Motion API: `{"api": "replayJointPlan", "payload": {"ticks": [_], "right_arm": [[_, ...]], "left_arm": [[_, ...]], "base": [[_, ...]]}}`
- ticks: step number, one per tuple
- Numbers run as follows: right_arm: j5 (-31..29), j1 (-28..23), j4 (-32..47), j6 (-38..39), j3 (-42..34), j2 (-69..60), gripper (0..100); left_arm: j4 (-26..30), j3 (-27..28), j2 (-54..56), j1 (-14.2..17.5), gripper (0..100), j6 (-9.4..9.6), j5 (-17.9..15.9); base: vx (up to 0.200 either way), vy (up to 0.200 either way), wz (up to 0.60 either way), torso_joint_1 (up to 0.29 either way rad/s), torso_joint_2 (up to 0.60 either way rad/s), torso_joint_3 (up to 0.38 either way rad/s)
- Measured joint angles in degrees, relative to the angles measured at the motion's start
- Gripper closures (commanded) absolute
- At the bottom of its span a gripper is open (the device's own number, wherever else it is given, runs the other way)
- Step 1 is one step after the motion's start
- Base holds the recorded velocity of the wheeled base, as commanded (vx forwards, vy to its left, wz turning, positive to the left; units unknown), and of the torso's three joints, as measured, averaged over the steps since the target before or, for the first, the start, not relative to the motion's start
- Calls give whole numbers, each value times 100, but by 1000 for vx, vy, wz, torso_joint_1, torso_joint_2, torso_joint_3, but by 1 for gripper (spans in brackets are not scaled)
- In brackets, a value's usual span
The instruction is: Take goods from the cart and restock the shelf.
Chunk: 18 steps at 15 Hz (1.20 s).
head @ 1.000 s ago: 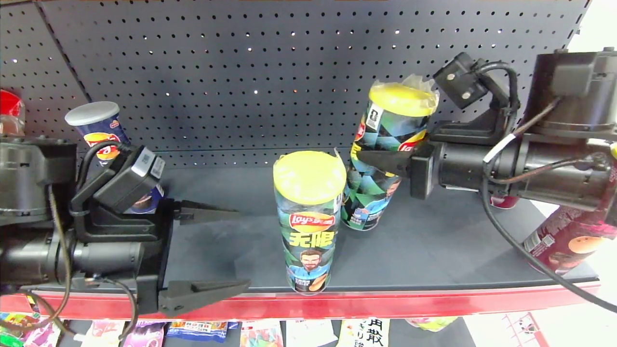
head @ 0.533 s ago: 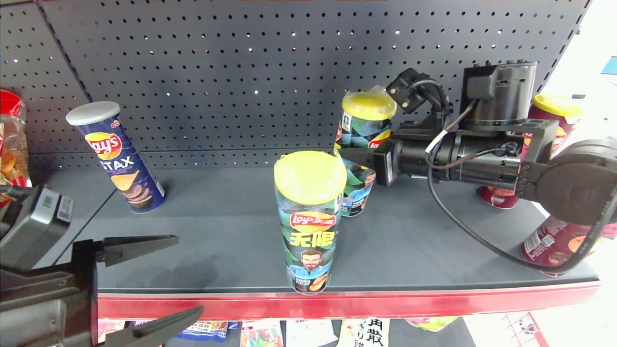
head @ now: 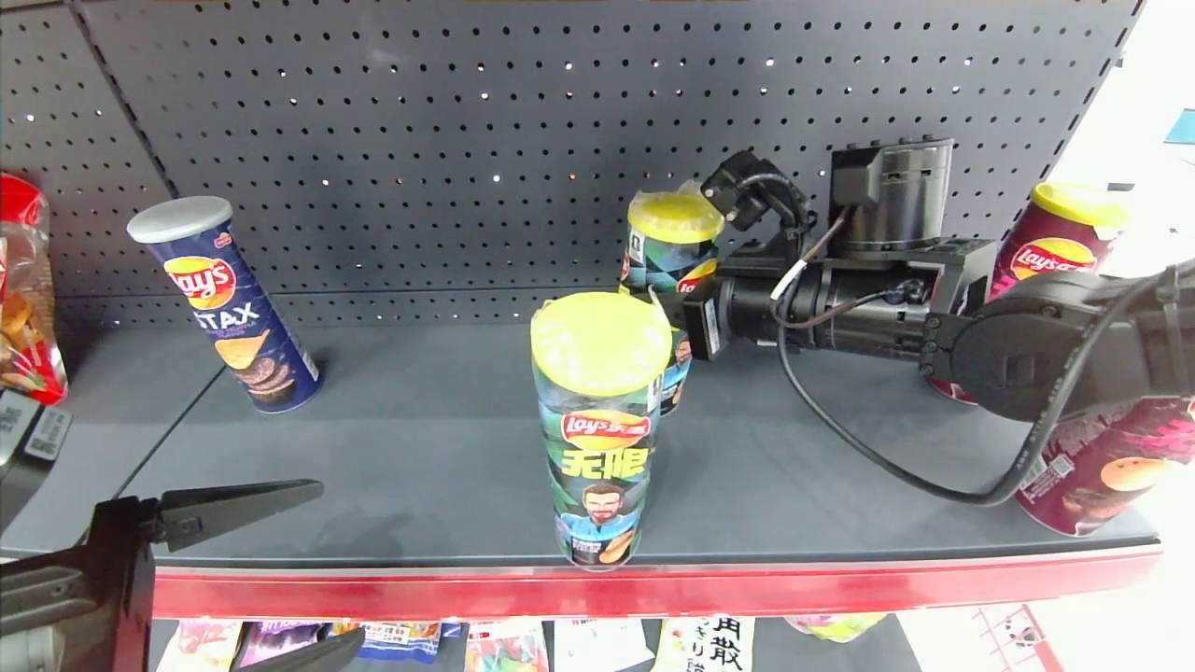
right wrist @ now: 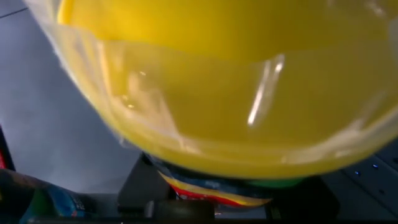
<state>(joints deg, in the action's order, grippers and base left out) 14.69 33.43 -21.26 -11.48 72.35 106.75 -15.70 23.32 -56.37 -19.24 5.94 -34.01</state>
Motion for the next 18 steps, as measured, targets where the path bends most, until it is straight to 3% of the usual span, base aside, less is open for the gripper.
{"api": "replayJointPlan", "payload": {"ticks": [18], "right_arm": [[-29, 240, 2, 13, 28, 44, 100]], "left_arm": [[0, 24, -27, 0, 0, -96, 0]], "base": [[0, 0, 0, 0, 0, 0]]}}
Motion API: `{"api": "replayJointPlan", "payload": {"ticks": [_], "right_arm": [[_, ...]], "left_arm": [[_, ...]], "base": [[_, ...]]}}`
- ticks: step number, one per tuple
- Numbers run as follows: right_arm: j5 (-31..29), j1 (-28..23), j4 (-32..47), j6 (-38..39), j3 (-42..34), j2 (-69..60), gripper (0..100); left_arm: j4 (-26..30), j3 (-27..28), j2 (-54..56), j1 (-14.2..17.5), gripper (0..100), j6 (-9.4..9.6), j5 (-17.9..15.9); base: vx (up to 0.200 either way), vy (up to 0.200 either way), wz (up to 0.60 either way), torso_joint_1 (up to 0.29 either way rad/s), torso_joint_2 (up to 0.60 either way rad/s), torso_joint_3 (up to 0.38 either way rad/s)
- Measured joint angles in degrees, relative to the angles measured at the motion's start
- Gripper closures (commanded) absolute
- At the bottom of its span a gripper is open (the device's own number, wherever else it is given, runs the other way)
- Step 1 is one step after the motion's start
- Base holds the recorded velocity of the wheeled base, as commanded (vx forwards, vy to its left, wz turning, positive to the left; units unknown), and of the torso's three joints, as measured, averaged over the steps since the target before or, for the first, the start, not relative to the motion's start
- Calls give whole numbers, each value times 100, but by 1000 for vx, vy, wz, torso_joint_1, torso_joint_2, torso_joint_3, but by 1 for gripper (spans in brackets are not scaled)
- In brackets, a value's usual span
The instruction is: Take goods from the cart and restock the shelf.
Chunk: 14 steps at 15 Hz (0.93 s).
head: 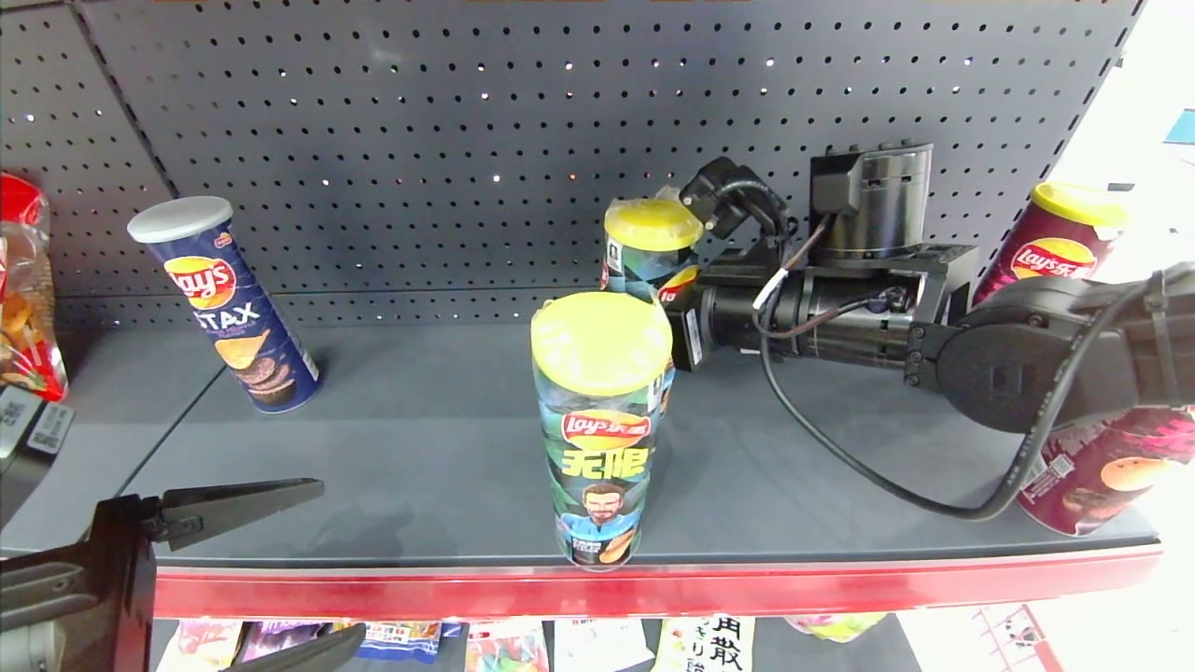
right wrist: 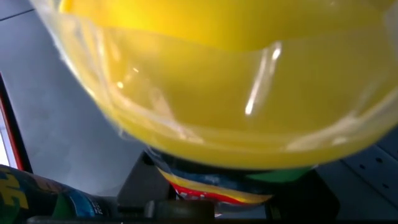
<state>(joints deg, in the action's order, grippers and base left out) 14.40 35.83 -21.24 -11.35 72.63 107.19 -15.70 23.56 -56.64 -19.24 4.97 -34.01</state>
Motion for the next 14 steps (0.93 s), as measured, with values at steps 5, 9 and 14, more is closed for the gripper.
{"api": "replayJointPlan", "payload": {"ticks": [5, 9, 14], "right_arm": [[10, 52, -5, 7, -144, -20, 0], [-77, 102, 2, 84, -180, -94, 0], [-345, 91, 2, 315, -610, -507, 0]], "left_arm": [[-2, 7, 2, 0, 0, -27, -1], [0, 33, -4, 0, 0, -145, 7], [0, 90, -52, 0, 0, -132, 119]], "base": [[0, 0, 0, 0, 0, 0], [0, 0, 0, 0, 0, 0], [0, 0, 0, 0, 0, 0]]}}
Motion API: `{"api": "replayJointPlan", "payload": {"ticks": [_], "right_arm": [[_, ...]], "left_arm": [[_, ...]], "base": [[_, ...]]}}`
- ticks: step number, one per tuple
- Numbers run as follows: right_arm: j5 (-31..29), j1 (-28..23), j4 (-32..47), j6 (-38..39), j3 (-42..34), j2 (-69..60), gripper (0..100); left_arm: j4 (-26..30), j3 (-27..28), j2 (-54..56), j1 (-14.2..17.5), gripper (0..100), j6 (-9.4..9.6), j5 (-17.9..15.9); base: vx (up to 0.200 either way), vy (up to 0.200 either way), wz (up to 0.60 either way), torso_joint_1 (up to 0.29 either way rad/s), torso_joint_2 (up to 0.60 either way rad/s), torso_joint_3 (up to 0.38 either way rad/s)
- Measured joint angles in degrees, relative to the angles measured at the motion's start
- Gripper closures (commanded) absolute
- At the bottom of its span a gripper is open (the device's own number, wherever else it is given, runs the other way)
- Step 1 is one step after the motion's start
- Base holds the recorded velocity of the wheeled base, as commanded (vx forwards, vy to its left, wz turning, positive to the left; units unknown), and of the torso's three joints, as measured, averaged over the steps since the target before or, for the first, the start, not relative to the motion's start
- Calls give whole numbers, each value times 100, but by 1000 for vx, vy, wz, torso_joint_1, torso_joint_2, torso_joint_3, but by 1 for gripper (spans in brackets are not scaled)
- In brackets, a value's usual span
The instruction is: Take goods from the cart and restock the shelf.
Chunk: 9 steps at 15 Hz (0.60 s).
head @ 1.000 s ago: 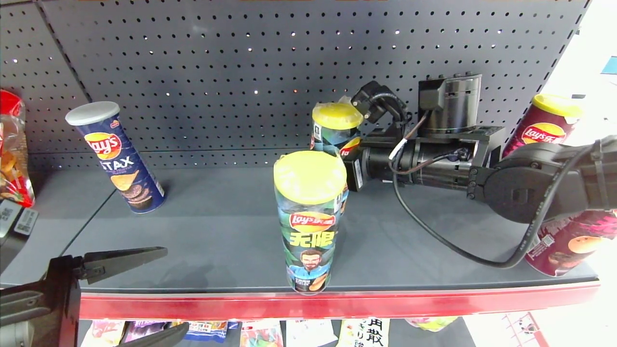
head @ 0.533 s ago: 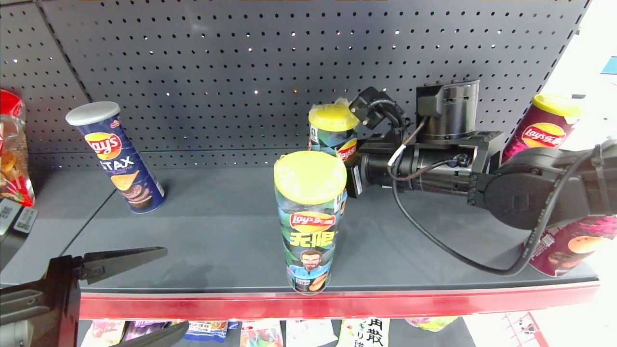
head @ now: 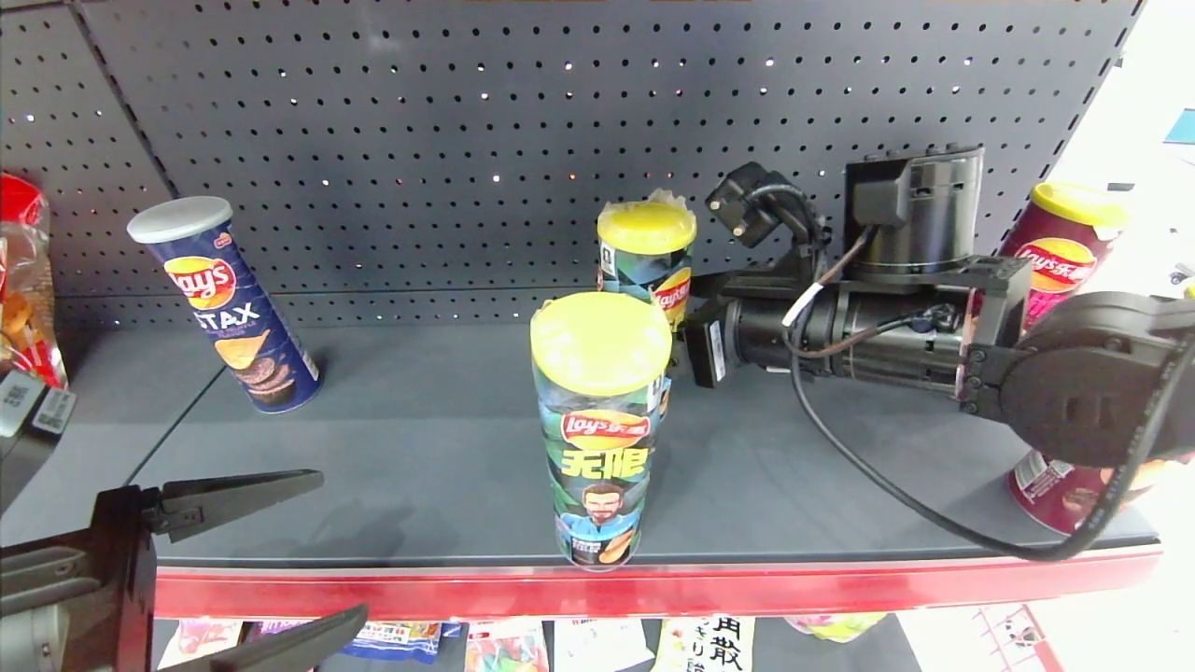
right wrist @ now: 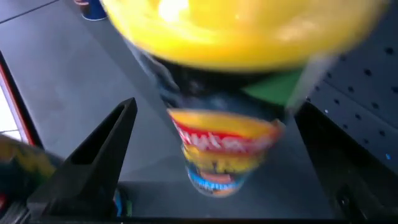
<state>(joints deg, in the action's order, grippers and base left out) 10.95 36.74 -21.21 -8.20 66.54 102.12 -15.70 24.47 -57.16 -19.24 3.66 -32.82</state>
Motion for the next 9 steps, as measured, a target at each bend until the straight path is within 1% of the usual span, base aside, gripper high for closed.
{"api": "replayJointPlan", "payload": {"ticks": [2, 6, 9], "right_arm": [[-96, -9, 0, 30, -218, -221, 0], [-173, -6, 4, 35, -916, -885, 0], [-176, -4, 11, 35, -1265, -1346, 0]], "left_arm": [[-2, 26, -44, 0, 0, 0, 55], [-9, 171, -284, 0, 0, 22, 149], [-11, 373, -568, 0, 0, 48, 173]], "base": [[0, 0, 0, 0, 0, 0], [0, 0, 0, 0, 0, 0], [0, 0, 0, 0, 0, 0]]}}
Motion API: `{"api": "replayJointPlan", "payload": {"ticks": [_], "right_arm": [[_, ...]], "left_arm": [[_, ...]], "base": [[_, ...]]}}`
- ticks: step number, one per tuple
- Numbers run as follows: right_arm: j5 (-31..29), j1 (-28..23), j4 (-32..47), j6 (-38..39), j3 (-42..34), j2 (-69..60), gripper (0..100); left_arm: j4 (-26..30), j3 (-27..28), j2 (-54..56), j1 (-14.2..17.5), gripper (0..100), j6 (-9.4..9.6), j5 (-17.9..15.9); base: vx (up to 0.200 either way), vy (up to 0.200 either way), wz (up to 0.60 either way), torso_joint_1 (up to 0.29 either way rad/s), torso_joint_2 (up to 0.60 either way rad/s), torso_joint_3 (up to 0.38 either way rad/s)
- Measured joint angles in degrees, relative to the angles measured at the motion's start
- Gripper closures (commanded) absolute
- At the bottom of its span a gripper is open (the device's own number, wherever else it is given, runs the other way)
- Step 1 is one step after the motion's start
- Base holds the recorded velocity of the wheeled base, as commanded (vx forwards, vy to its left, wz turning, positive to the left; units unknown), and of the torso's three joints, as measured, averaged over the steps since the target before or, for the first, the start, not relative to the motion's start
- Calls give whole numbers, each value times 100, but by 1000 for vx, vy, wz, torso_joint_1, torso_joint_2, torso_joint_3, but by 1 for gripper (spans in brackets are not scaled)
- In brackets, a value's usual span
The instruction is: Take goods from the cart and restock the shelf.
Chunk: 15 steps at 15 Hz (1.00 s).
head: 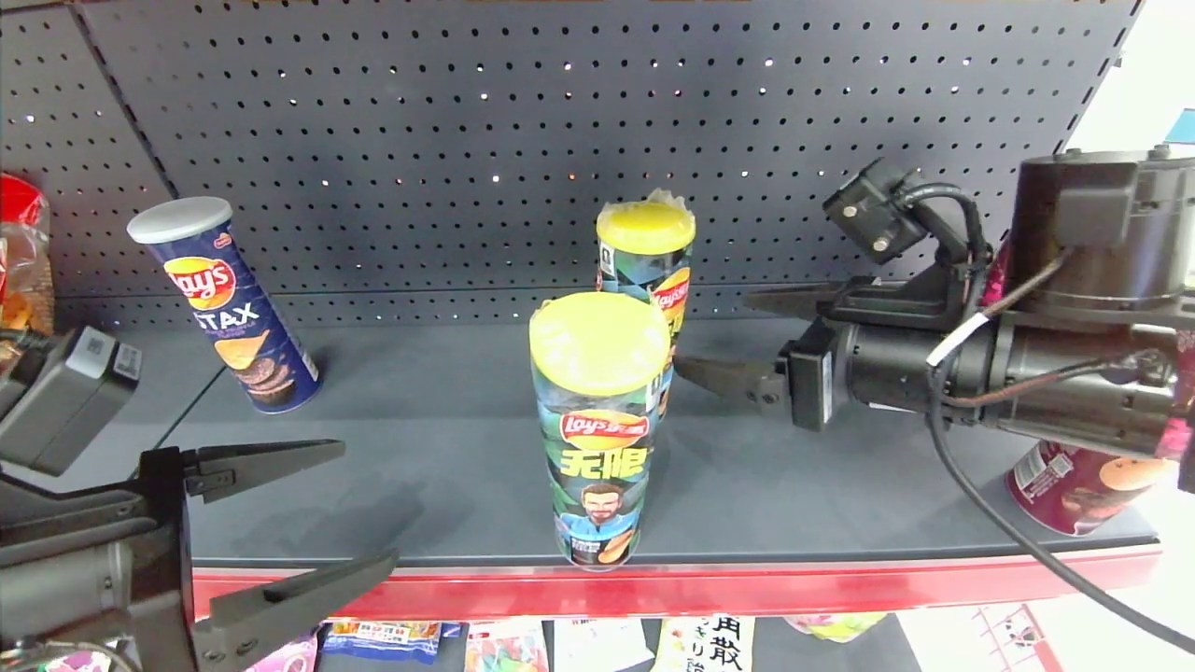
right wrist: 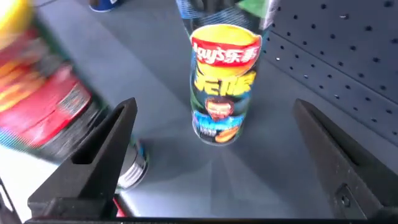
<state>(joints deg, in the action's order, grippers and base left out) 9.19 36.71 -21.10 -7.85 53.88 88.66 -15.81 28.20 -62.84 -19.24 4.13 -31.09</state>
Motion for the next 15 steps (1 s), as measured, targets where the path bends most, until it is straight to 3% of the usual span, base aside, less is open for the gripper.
{"api": "replayJointPlan", "payload": {"ticks": [6, 11, 13, 15], "right_arm": [[77, 22, 0, -30, -1282, -1406, 0], [139, 94, 26, -24, -2580, -3098, 0], [128, -93, 44, -6, -2815, -3577, 0], [129, -402, 39, 46, -2856, -3863, 0]], "left_arm": [[0, 297, -714, 2, 0, 29, 312], [0, 485, -1408, -2, 0, 580, 330], [0, 606, -1679, -11, 0, 807, 405], [2, 785, -1937, -157, 0, 919, 545]], "base": [[0, 0, 0, 0, 0, 0], [0, 0, 0, 0, 0, 0], [0, 0, 0, 0, 0, 0], [0, 0, 0, 0, 0, 0]]}}
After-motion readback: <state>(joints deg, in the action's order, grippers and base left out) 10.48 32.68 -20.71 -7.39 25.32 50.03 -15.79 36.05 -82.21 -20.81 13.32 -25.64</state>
